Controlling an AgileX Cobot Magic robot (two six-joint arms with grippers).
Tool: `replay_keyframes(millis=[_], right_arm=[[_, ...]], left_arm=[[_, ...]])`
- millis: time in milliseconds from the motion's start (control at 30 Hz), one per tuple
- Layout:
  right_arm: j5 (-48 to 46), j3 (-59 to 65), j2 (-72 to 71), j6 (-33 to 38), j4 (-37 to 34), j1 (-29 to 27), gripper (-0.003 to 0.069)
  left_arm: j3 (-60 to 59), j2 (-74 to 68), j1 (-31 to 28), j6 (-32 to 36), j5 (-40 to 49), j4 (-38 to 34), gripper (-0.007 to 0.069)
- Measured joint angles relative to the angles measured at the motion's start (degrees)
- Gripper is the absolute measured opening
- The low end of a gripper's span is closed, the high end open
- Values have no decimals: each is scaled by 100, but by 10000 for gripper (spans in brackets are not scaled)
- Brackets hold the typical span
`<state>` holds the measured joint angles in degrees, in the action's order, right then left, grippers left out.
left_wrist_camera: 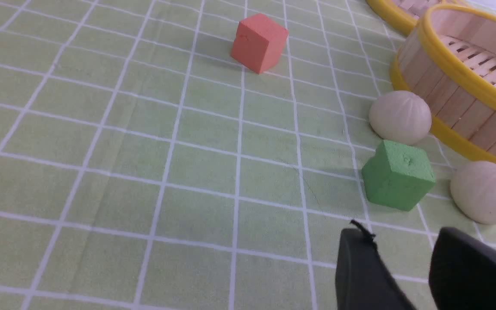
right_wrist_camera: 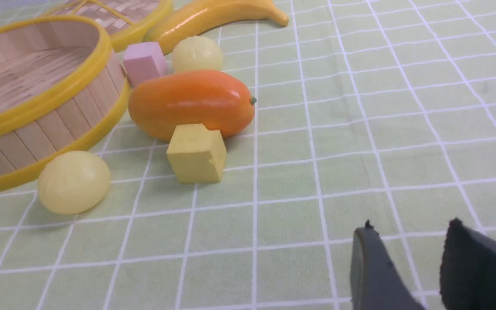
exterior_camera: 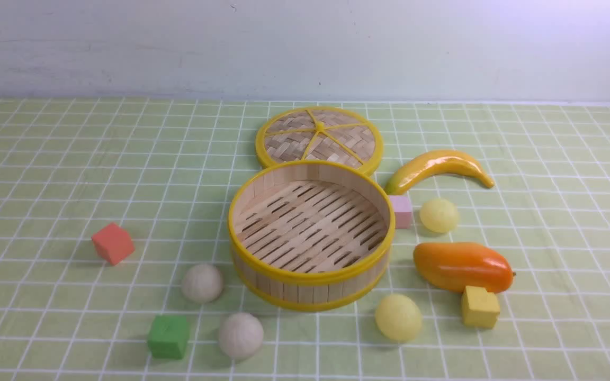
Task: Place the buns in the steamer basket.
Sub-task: Use the left arm to grab a steamed stuffed bun
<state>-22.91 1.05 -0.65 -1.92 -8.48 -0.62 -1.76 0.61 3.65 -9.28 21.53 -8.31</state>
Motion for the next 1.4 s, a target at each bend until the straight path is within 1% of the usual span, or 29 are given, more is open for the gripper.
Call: replay_keyframes(millis=[600, 767, 800, 833, 933, 967, 1000, 1100, 1133, 1167, 1200, 1233, 1300, 1333, 1367, 1400], right_arm=[[0, 0, 0, 0, 0, 0, 241], [0, 0, 0, 0, 0, 0, 241], [0, 0, 0, 0, 0, 0, 241], [0, 0, 0, 0, 0, 0, 241], [0, 0, 0, 0, 0, 0, 241], [0, 0, 0, 0, 0, 0, 241], [0, 0, 0, 0, 0, 0, 241], [0, 0, 0, 0, 0, 0, 241], [0, 0, 0, 0, 0, 0, 241], [0, 0, 0, 0, 0, 0, 241], [0, 0, 0, 5, 0, 0, 241], [0, 0, 0, 5, 0, 0, 241], [0, 0, 0, 5, 0, 0, 241], [0, 0, 0, 5, 0, 0, 241], [0, 0, 0, 5, 0, 0, 241], [0, 0, 0, 5, 0, 0, 241]], left_arm=[[0, 0, 0, -50, -83, -65, 237], [0, 0, -6, -650, -687, -1105, 237], [0, 0, -6, -1055, -1048, -1765, 237], [0, 0, -6, -1208, -1241, -2102, 237], [0, 0, -6, -1293, -1789, -2592, 236], [0, 0, -6, -1293, -1789, -2614, 235], [74, 0, -12, -1286, -1916, -2738, 214], [553, -83, -10, -1117, -1387, -2735, 150], [926, -293, -10, -892, -1041, -2642, 96], [1129, -422, -10, -753, -848, -2594, 79], [1560, -686, -10, -444, -402, -2499, 29], [1932, -1079, -10, -180, 18, -2400, -5], [2520, -1712, -10, 267, 739, -2235, -13], [3008, -2244, -10, 514, 1362, -2119, -13], [3327, -2798, -10, 680, 1764, -2026, -13], [3503, -3079, -10, 799, 1974, -1957, -13]])
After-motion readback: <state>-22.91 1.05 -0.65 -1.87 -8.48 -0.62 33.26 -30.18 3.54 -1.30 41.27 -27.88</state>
